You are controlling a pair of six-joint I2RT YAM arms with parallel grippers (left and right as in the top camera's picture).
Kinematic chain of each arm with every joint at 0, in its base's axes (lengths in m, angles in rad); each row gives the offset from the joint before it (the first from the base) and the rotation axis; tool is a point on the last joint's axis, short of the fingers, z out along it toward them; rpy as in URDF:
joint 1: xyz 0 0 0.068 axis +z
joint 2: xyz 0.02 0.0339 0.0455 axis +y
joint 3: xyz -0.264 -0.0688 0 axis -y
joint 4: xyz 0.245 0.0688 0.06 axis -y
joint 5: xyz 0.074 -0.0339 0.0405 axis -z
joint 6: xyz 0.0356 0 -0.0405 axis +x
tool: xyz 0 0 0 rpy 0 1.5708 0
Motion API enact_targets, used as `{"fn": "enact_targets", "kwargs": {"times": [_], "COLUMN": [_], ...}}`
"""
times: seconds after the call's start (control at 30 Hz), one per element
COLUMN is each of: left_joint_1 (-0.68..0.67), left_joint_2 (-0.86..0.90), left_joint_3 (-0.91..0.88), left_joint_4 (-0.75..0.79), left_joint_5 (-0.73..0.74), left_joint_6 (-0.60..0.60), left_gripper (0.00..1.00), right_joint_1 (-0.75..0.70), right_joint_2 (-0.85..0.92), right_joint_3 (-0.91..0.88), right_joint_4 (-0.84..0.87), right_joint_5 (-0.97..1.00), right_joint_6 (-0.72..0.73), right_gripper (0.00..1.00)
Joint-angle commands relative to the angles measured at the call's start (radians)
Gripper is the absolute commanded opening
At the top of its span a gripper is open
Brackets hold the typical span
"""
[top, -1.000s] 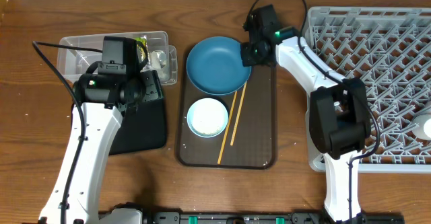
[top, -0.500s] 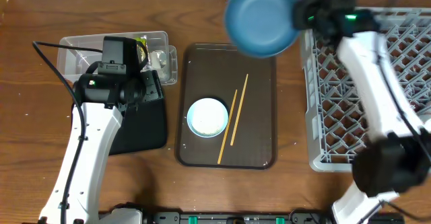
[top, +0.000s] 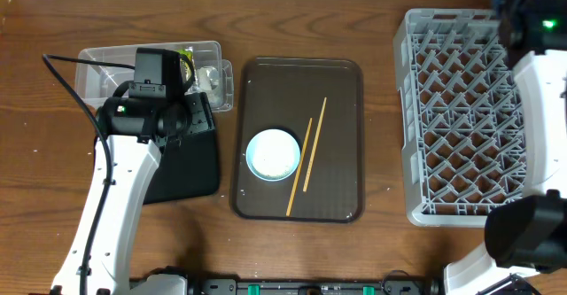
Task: Sort waste into correct bins and load items into the dishwasher rack
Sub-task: 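Carry the blue bowl right into the dish rack and release it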
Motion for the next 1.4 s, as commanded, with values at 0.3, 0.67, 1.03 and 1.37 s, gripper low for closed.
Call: {"fn": "enact_targets", "kwargs": {"times": [0.3, 0.67, 1.03, 1.37], "left_joint_1": [0.004, 0.004, 0.004, 0.004], "left_joint_2": [0.002, 0.002, 0.002, 0.002], "left_joint_3": [0.000, 0.000, 0.000, 0.000], "left_joint_4": [-0.003, -0.002, -0.002, -0.002], "left_joint_5": [-0.011, -0.011, -0.011, -0.011], "left_joint_6": [-0.006, -0.029, -0.029, -0.028], "left_gripper": [0.68, 0.69, 0.68, 0.68], "right_joint_1": [-0.176, -0.264, -0.242, -0.238], "right_joint_2": [0.145, 0.248, 0.279, 0.279], "right_joint_3": [0.004, 0.004, 0.004, 0.004], "right_joint_4": [0.183, 0.210, 0.007, -0.030], "right_joint_5": [0.094, 0.089, -0.117, -0.089], "right_joint_6": [-0.332, -0.390, -0.338, -0.235], "right_gripper": [0.01, 0.01, 0.01, 0.01]}}
